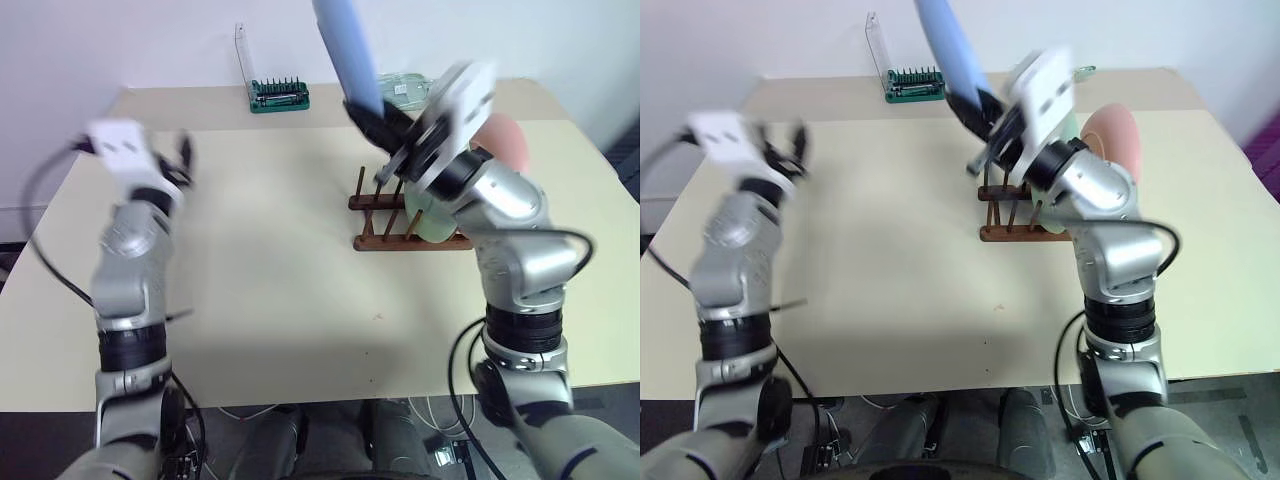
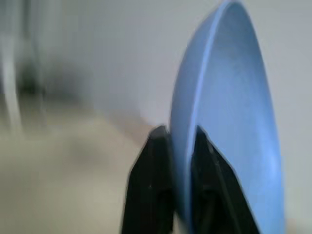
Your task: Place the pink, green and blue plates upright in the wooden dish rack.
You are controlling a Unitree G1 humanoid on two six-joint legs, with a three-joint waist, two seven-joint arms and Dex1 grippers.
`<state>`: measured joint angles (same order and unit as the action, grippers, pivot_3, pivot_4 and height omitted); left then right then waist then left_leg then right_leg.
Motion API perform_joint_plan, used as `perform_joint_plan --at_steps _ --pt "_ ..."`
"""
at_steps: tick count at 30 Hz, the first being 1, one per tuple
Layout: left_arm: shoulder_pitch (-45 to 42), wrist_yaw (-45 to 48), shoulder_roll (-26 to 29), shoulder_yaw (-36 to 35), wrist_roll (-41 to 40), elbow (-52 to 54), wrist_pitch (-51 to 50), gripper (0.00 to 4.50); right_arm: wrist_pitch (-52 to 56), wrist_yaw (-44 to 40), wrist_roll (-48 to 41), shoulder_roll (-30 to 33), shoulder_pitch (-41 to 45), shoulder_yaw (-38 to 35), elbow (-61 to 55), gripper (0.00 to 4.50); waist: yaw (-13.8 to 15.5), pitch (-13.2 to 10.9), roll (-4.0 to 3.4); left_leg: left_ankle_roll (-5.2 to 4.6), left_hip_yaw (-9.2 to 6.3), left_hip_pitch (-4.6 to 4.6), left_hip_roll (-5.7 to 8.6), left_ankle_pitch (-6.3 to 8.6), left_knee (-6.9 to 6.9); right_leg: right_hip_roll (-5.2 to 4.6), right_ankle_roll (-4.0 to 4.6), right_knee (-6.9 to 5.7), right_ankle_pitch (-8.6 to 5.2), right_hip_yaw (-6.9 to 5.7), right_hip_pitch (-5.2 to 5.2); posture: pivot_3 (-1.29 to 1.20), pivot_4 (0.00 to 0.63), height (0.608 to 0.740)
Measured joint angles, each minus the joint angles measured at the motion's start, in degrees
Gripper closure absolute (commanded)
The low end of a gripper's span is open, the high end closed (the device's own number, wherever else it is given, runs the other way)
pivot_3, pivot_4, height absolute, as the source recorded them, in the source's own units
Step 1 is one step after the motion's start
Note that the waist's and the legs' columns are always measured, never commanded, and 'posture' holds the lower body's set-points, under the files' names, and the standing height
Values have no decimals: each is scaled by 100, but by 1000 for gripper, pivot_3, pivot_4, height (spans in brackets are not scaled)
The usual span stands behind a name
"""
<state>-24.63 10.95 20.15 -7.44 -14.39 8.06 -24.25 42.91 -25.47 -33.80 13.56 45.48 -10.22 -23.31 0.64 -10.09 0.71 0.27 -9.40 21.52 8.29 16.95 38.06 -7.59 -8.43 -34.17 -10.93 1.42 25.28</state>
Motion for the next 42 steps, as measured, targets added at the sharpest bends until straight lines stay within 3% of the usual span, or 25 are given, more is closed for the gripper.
perform_joint_plan --at_steps 4,8,17,25,27,28,29,36,42 --pt "658 1152 174 819 -147 368 1 1578 1409 1522 -1610 -264 292 -1008 -130 4500 -11 0 -11 2 2 -2 -8 0 -9 3 6 0 -3 0 12 0 150 738" --pt "821 1662 215 1060 -336 840 -79 1578 2069 2603 -2406 -342 128 -1292 -139 4500 -23 4 -44 3 9 -3 -8 -1 -14 2 6 -1 -3 1 15 0 150 738" --pt "830 1790 229 1109 -375 922 -283 1578 2325 3822 -3397 -273 -247 -1314 -132 4500 -39 4 -45 2 13 -3 -9 -2 -13 2 5 -1 -3 1 15 0 150 738" --pt "830 1826 234 1104 -374 969 -334 1578 2240 4480 -3715 -144 -353 -1095 9 4500 -47 4 -45 2 14 -3 -9 -2 -13 2 5 -1 -3 1 14 0 150 738" --pt "830 1828 229 1104 -375 1017 -377 1516 2213 4513 -3711 -103 -357 -1008 48 3721 -47 3 -45 2 14 -4 -9 -2 -13 2 5 -1 -3 1 14 0 150 738" --pt "830 1828 226 1105 -375 1021 -380 1516 2203 4514 -3711 -98 -357 -996 53 3652 -47 3 -45 1 15 -4 -9 -2 -13 2 5 -1 -3 1 15 0 150 738" --pt "830 1829 221 1106 -375 1030 -393 1516 2165 4517 -3712 -80 -357 -951 63 3016 -47 3 -45 1 14 -3 -9 -2 -13 2 5 -1 -3 1 14 0 150 738" --pt "878 1854 203 1116 -375 1086 -419 1516 1376 3103 -1892 1498 -312 307 -161 2976 -28 2 -46 -2 26 -3 -9 0 -10 1 2 2 -3 1 14 0 150 738" --pt "881 1881 164 1135 -373 1101 -424 1516 498 1824 -1063 2088 -407 542 -392 2976 -8 2 -44 -2 28 -2 -11 0 -10 1 2 5 -3 1 13 0 150 738"
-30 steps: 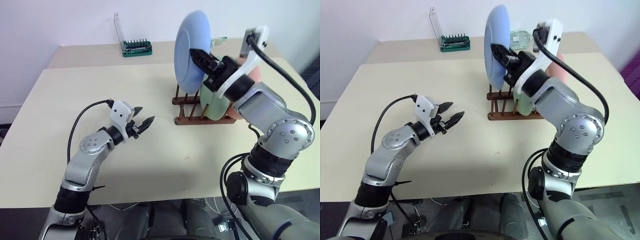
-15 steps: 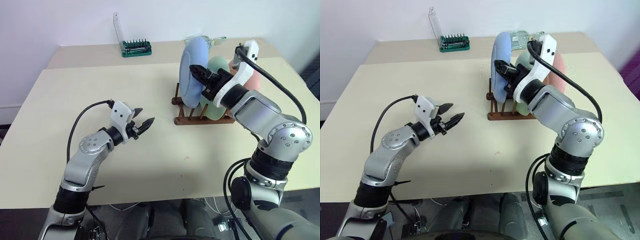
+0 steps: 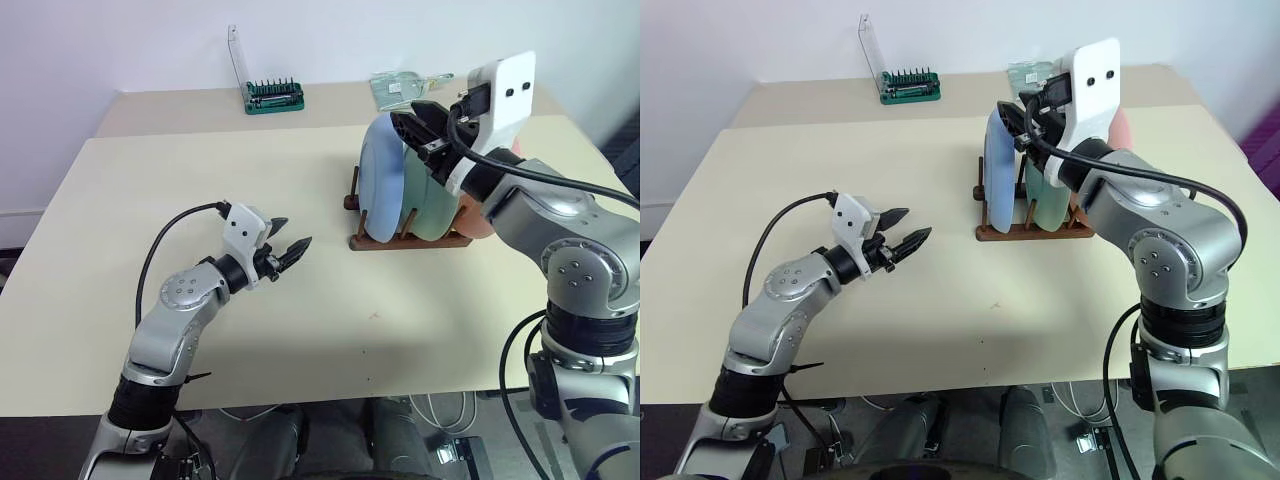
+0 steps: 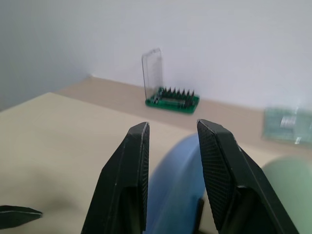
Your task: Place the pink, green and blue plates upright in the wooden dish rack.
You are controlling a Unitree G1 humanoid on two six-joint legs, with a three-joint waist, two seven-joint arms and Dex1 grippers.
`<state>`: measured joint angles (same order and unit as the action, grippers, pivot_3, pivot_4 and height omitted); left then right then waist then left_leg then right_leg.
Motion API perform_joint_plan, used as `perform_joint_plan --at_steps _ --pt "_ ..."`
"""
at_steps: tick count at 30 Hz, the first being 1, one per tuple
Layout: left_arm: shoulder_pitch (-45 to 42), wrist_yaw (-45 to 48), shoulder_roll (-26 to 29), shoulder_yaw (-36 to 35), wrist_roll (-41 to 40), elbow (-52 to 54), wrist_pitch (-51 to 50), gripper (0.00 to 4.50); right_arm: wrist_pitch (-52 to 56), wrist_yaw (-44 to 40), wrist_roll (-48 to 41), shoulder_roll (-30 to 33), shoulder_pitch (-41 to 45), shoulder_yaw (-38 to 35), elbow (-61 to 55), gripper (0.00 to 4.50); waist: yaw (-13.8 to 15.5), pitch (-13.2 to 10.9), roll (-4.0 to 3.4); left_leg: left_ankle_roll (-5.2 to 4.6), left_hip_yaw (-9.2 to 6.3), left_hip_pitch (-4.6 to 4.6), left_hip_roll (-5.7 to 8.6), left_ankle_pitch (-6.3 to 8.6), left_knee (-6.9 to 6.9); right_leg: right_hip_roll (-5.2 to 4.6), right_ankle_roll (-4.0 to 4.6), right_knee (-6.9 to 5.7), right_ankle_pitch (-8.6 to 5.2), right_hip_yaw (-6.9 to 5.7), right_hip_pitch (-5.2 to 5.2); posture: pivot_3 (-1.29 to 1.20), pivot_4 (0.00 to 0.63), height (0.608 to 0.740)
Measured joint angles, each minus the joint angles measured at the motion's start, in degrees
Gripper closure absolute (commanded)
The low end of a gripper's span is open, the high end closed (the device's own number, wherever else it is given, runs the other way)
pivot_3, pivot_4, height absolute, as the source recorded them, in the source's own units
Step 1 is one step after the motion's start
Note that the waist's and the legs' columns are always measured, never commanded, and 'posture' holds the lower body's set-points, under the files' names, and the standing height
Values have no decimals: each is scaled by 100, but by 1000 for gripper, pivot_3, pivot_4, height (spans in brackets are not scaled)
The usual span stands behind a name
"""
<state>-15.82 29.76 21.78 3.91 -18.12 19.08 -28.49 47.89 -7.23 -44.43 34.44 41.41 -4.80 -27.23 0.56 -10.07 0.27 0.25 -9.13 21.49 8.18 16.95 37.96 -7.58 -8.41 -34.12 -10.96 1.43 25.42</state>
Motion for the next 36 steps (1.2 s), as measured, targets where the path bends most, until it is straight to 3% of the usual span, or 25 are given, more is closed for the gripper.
perform_joint_plan --at_steps 4,7,12,15,18,23,29,36 --pt "-3 52 3 36 5 -4 4 1516 -165 -731 -381 312 -213 -567 -401 2976 36 1 4 -5 -5 0 0 3 2 -1 -1 7 0 -2 -9 0 150 738" --pt "31 142 73 128 64 -46 28 1516 -196 -1185 -782 666 -880 -1487 -446 2976 103 2 9 -14 0 -3 1 8 7 -3 -1 13 1 -3 -19 0 150 738" --pt "94 315 249 177 176 -304 164 1516 136 -2836 -1821 1204 -3630 -4279 -73 2976 243 3 4 -35 -2 -7 0 21 4 -4 -1 22 -1 -9 -28 0 150 738" --pt "89 373 354 68 254 -614 312 1516 21 -3425 -1502 1245 -4907 -4885 -8 2976 158 10 -12 -58 24 -23 -7 35 4 -3 -3 12 -1 4 -29 0 150 738" --pt "100 374 383 -20 356 -853 512 1516 -516 -3693 -552 1280 -5497 -4466 104 2976 80 10 -12 -57 69 -46 -27 36 4 -5 -6 10 -2 7 -39 0 150 738" --pt "206 377 432 -132 402 -1008 628 1516 -1561 -3760 755 1277 -5335 -3381 851 2976 13 5 -6 -65 80 -97 -30 49 3 -8 -15 12 -8 11 -82 0 150 738" --pt "543 451 605 -266 385 -925 607 1516 -2416 -3787 1538 1276 -4668 -2669 1722 2976 22 4 -7 -63 82 -99 -29 56 2 -8 -15 11 -8 15 -79 0 150 738" --pt "821 447 644 -425 343 -582 386 1516 -2751 -3822 1847 1242 -4145 -2189 2223 2976 26 3 -6 -68 81 -99 -29 60 3 -8 -14 12 -8 15 -80 0 150 738"
